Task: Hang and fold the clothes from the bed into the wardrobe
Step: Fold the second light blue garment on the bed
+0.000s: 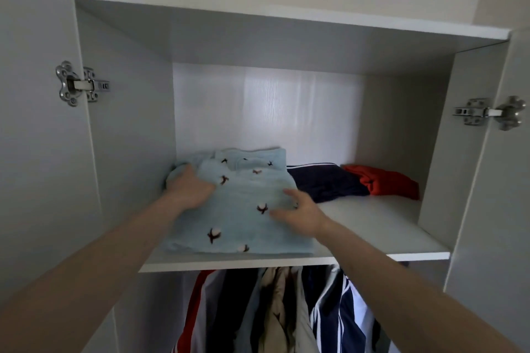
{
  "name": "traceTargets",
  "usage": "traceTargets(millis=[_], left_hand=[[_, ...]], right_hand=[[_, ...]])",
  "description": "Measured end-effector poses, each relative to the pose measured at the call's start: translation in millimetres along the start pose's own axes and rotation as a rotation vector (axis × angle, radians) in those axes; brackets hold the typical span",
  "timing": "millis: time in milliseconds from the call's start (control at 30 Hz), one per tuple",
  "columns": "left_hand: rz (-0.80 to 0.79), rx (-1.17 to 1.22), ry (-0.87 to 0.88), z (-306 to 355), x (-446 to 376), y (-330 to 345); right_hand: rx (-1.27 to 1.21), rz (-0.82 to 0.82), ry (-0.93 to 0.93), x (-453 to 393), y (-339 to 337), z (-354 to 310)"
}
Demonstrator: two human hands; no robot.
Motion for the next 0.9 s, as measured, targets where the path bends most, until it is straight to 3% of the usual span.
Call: traceTargets(millis=[100, 200, 267, 467, 633, 800, 900], left_hand=[[-0.09, -0.168, 0.142, -6, 6, 32], [-0.105, -0.488, 0.225, -21, 6, 65], [-0.073, -0.542, 0.228, -38, -1, 77], [0.096, -0.541, 0.276, -55, -4, 88], [0.024, -0.52, 0.261, -49, 14, 89], [0.037, -0.265, 0.544, -14, 85, 106], [-0.041, -0.114, 0.709, 12, 147, 133]], right_hand=[[0.285, -0.14, 0.012, -6, 38, 23], [0.35, -0.088, -0.018, -14, 53, 36], [0.386, -0.058, -0.033, -19, 59, 39], [0.542, -0.003, -0.059, -21, 72, 48], [0.531, -0.021, -0.069, 11, 56, 46], [0.418, 0.085, -0.09, 109, 24, 58], [0.345, 0.178, -0.048, 191, -6, 66]])
Point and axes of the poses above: each hand's wrist, its own x-axis away from the middle knuckle, its own y-axis out of the palm, z = x × y, the point moved 4 cm from there along -x, towards the middle knuckle, and after that the axes turned 7 degrees about -z, right-handed, at the moved point
